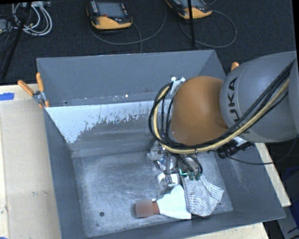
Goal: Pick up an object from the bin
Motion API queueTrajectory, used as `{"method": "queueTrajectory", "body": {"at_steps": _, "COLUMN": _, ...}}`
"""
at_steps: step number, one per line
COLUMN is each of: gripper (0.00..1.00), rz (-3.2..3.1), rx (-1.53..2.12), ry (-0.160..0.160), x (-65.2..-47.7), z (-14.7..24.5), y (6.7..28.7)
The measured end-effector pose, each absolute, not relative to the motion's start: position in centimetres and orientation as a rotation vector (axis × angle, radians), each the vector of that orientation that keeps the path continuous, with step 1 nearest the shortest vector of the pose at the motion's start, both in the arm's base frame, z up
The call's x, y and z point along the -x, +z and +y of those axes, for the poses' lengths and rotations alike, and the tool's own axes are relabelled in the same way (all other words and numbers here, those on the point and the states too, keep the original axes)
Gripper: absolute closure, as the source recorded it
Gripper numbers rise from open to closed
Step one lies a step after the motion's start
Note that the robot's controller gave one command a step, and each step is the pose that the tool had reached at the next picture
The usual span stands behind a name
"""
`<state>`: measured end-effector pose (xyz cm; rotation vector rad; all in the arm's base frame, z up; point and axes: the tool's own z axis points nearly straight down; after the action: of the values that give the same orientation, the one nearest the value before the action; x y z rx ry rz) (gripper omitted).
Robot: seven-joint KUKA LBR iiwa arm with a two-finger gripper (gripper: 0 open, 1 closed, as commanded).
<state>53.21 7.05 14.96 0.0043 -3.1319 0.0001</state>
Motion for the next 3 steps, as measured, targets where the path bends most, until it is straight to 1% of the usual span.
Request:
{"method": "queueTrajectory", "body": {"at_steps": 1, "gripper": 0.0, "rz": -3.139, "rx": -0.001, "ry": -0.001, "x": -53.4, "z": 7.0, "y": 15.3}}
{"method": "queueTrajectory", "body": {"at_steps": 2, "gripper": 1.0, "rz": -3.135, "rx": -0.239, "ry": 0.0, "x": -49.5, "z": 7.3, "y": 8.3}}
{"method": "queueTrajectory", "body": {"at_steps": 3, "gripper": 1.0, "rz": -3.135, "rx": -0.238, "ry": 0.0, "x": -49.5, "z": 7.3, "y": 8.3}}
